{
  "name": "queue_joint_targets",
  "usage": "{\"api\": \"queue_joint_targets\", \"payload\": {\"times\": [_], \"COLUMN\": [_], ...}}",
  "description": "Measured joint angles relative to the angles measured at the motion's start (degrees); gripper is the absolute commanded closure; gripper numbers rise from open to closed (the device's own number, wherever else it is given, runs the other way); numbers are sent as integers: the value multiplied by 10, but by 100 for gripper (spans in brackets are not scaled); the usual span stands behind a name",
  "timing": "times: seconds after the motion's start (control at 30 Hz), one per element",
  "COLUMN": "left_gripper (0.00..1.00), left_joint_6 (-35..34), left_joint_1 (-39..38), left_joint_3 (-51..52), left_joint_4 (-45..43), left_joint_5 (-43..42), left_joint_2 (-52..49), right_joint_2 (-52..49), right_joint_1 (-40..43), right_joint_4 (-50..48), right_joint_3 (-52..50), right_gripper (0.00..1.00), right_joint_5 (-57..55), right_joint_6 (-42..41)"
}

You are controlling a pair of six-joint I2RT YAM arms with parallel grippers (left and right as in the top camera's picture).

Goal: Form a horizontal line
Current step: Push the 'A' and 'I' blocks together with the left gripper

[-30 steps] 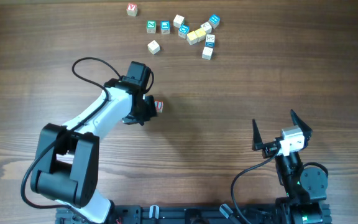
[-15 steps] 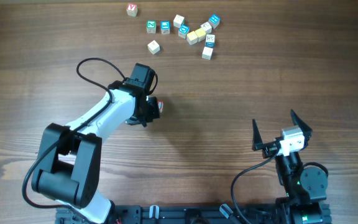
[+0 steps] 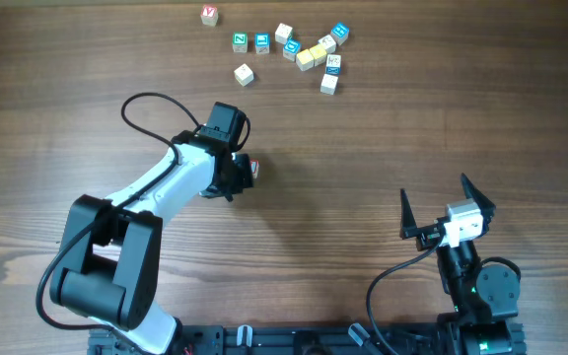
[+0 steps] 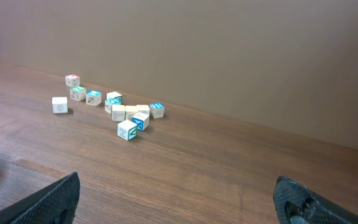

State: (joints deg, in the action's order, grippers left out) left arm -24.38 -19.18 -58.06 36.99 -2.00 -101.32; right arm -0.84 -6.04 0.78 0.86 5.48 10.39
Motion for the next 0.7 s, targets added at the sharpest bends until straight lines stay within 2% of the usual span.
{"api": "queue_joint_targets", "payload": {"times": [0.57,0.7], "left_gripper": [96,96], "left_joint_6": [0,0], "left_joint_1": [0,0], "left_joint_3": [0,1], "left_joint_4": [-21,3], "left_joint_5": [4,4], "left_joint_2": [0,0], "right_joint_2": [0,0], "right_joint_1": [0,0], "right_joint_4": [0,0], "right_joint_3": [0,0], "right_gripper": [0,0], "right_joint_5": [0,0], "right_joint_6": [0,0]}}
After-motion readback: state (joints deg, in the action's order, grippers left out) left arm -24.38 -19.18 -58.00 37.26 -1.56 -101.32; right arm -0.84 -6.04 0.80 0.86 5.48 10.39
